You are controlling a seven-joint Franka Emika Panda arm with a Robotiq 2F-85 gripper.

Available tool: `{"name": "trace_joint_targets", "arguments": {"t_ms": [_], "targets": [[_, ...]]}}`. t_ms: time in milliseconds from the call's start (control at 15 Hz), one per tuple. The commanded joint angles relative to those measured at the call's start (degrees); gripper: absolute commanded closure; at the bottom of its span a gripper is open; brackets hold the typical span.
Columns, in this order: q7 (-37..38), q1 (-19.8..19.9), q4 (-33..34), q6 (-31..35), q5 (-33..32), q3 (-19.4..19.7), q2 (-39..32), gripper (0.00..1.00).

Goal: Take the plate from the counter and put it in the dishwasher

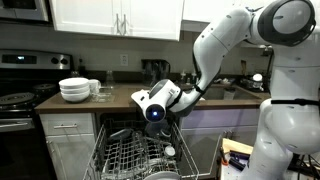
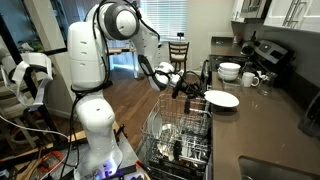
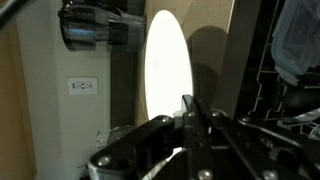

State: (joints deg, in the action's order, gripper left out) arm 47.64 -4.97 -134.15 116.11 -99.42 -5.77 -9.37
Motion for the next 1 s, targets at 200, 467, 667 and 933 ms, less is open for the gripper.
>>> {"name": "trace_joint_targets", "arguments": {"t_ms": [200,467,667,933], "targets": [[3.06,-3.46,-2.79,-8.15,1.00,-3.31,0.87,0.98],[1.74,-4.04,-4.22,-3.98,2.32,-4.89,2.25,0.98],[2.03,-4.53,-4.74,-3.38,2.59,-5.59,2.89,0.98],[2.08,-4.36,-3.32,-2.91,2.28,-5.48,0.08,0.96]]}}
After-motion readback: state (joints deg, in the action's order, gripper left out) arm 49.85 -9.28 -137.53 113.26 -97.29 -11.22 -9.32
